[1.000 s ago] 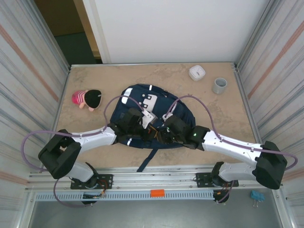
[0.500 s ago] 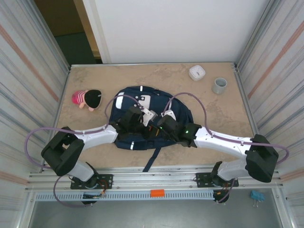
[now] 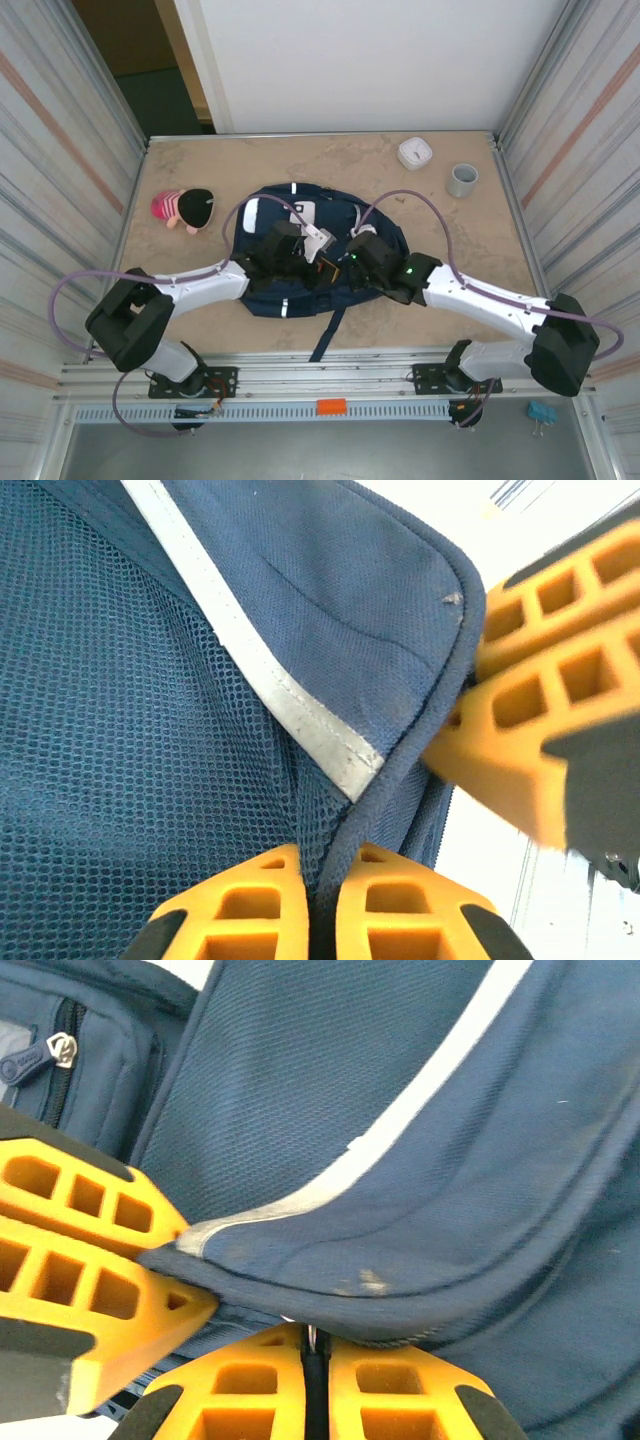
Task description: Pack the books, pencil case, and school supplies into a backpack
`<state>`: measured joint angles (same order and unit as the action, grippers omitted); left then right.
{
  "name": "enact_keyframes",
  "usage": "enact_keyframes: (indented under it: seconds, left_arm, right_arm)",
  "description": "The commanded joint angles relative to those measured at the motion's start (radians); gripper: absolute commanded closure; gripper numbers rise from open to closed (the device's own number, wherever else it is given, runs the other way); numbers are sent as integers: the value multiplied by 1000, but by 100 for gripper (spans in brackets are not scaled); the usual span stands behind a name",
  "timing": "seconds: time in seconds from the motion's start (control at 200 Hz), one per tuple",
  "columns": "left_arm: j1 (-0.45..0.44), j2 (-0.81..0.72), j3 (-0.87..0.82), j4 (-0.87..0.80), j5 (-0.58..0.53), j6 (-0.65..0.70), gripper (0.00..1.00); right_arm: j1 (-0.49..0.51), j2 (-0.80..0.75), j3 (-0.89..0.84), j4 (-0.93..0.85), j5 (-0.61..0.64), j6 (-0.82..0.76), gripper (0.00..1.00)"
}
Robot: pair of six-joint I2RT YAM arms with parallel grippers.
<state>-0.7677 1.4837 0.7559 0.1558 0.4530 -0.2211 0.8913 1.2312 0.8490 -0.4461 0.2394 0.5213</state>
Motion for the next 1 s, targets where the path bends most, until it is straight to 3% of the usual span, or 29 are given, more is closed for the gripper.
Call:
enact_keyframes:
  seconds: [0.0,0.145,0.411,0.511,0.581,0.676,0.752,0.872,0.992]
  left_arm:
    - [22,-49,-8,-160,-41,53,100]
    - [41,-79,-36,-179,-76,78,100]
    - [42,-99,-24,-284,-159,121,100]
    - [42,-133,-32,-269,-155,80,89]
    - [42,-169,-44,-262,-160,32,69]
    - [42,-246,-78,-266,-224,-114,46]
    - [42,-332,-117,-324,-322,-301,36]
    - [42,-487,-195,-479,-449,-590,27]
    - [42,-640,-331,-518,-468,-831,22]
  right_arm:
    - [-114,-57,-3,-116,85,-51,100]
    - [-211,-65,-6,-111,-52,-129,100]
    - [-295,-67,7,-113,-246,-211,100]
    - [-295,-68,-17,-89,-320,-211,100]
    - [-292,-65,-33,-71,-362,-202,100]
    - [-284,-68,-50,-56,-383,-178,100]
    - [-279,-78,-61,-47,-392,-154,100]
    - [-269,-98,-81,-32,-390,-125,100]
    - [-258,-106,-94,-17,-392,-111,100]
